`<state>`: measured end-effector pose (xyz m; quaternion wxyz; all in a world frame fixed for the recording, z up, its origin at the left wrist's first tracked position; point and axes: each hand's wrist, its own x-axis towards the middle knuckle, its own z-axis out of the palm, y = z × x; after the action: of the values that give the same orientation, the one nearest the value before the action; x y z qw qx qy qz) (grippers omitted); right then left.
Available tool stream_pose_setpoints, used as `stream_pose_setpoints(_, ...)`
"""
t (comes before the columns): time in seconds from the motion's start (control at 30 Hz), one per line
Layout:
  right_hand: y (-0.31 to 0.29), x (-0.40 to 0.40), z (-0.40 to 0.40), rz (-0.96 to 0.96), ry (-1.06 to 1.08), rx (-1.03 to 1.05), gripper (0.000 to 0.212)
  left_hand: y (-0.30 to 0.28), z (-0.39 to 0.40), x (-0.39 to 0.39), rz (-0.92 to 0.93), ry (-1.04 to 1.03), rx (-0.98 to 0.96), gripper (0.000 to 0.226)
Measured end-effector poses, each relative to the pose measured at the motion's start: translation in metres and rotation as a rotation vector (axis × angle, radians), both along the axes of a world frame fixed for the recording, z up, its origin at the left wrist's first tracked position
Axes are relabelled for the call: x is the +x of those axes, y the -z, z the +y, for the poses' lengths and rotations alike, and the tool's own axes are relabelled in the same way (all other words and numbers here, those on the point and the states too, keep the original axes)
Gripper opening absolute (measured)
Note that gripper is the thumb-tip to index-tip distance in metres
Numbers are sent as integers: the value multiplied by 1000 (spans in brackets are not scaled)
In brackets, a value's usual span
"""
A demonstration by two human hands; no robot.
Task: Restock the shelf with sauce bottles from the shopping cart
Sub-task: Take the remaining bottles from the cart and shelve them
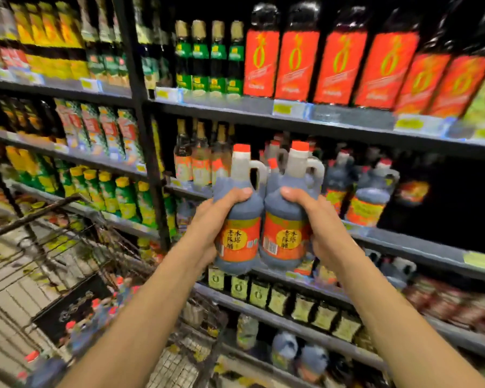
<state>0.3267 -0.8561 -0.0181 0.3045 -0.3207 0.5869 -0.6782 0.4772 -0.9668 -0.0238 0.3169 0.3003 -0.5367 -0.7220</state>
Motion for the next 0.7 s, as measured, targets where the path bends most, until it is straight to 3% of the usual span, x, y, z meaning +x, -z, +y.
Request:
stream_pose_setpoints(0.3, 11, -117, 151, -48, 305, 4, 26, 12, 114, -167, 53, 251, 55, 24)
stream_pose_setpoints(0.47, 23, -190, 219, -14, 395, 36, 19, 25, 170, -256, -1, 356, 80, 32)
stream_pose_setpoints(0.7, 35, -270, 269, -43, 425, 102, 36, 38, 215, -336, -59, 432, 74, 39)
